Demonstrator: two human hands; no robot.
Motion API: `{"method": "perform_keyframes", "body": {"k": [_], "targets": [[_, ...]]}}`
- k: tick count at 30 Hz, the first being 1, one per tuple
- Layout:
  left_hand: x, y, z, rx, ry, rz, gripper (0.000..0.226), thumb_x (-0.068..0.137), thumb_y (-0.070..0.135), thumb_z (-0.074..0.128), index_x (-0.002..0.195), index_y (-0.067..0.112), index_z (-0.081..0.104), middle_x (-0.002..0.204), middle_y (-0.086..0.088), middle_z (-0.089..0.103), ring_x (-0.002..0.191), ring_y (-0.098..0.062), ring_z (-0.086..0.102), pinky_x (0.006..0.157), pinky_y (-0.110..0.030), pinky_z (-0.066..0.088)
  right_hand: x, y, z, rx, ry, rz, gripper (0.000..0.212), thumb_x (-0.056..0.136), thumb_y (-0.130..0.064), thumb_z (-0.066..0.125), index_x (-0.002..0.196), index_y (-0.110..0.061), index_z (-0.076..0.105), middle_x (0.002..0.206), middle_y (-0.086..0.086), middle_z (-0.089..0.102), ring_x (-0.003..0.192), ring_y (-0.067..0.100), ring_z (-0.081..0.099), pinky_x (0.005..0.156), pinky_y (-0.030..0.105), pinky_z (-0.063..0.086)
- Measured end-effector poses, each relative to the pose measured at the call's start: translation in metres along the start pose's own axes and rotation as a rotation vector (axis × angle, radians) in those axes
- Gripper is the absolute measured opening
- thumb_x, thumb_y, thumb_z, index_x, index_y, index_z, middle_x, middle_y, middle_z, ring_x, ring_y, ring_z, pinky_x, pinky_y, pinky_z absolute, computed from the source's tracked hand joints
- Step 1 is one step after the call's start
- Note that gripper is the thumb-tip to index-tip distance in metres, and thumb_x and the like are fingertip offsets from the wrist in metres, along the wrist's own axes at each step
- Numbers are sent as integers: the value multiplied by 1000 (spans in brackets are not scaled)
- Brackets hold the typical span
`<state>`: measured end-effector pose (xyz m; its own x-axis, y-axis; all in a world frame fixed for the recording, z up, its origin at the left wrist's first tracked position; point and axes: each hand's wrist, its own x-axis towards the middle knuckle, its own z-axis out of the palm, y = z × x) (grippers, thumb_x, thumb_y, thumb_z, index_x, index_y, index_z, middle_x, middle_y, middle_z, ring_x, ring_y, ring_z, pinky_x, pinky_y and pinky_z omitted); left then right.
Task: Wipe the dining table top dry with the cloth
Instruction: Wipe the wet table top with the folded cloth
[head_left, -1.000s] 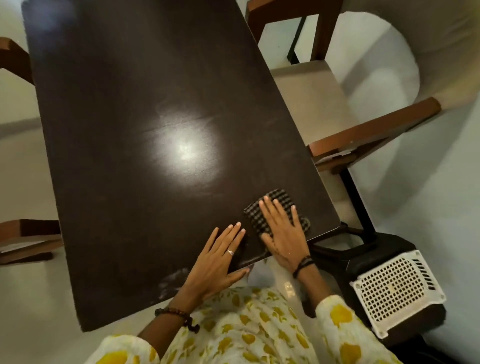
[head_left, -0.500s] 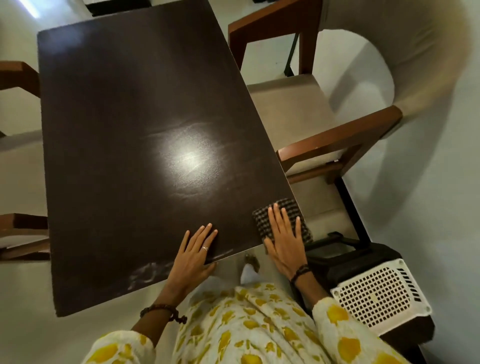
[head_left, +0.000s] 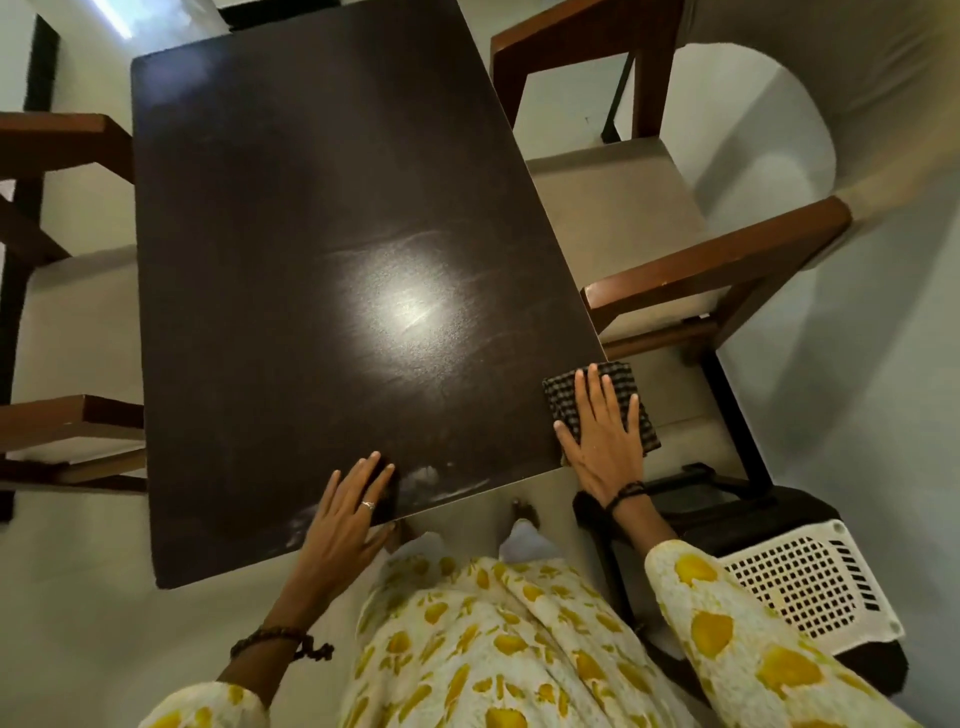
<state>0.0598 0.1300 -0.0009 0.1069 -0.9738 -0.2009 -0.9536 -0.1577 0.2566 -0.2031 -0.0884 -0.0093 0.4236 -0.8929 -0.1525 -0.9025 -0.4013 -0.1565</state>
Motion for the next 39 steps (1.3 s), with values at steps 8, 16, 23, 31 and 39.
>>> {"method": "perform_keyframes", "body": {"k": [8, 16, 23, 31, 39], "targets": [[-49, -57, -24, -23, -107, -146, 71, 90, 61, 11, 147, 19, 12, 150, -9, 22, 142, -9, -4, 115, -33, -1, -29, -92, 14, 0, -3, 69, 80, 73, -31, 75, 141, -8, 41, 144, 17, 43, 130, 33, 45, 105, 50, 34], [-70, -109, -28, -44, -128, -140, 77, 88, 66, 21, 146, 16, 19, 151, -7, 21, 141, -6, -5, 114, -33, 1, -91, -265, 47, 76, -119, -275, 69, 80, -42, 43, 142, -15, 27, 147, 6, 41, 136, 22, 34, 113, 42, 7], [-85, -155, -30, 16, -127, -87, 86, 81, 73, 30, 144, 15, 23, 150, -12, 25, 138, -24, 15, 115, -38, 4, -73, -212, 46, 2, -15, -133, 64, 85, -40, 32, 144, -15, 33, 149, 6, 39, 136, 22, 37, 111, 50, 20], [-89, -170, -34, -18, -159, -146, 95, 73, 83, 25, 139, 15, 36, 144, -16, 36, 132, -41, 27, 102, -50, 24, -78, -187, 38, 120, 28, 420, 69, 91, -43, 15, 147, -3, 25, 153, 18, 26, 140, 35, 26, 111, 55, 18], [-91, -181, -36, -61, -161, -104, 95, 72, 84, 25, 140, 18, 35, 145, -15, 35, 133, -38, 27, 103, -51, 25, -135, -326, 63, 87, -67, 38, 65, 82, -38, 35, 140, -9, 32, 144, 13, 45, 133, 24, 31, 113, 44, 6]]}}
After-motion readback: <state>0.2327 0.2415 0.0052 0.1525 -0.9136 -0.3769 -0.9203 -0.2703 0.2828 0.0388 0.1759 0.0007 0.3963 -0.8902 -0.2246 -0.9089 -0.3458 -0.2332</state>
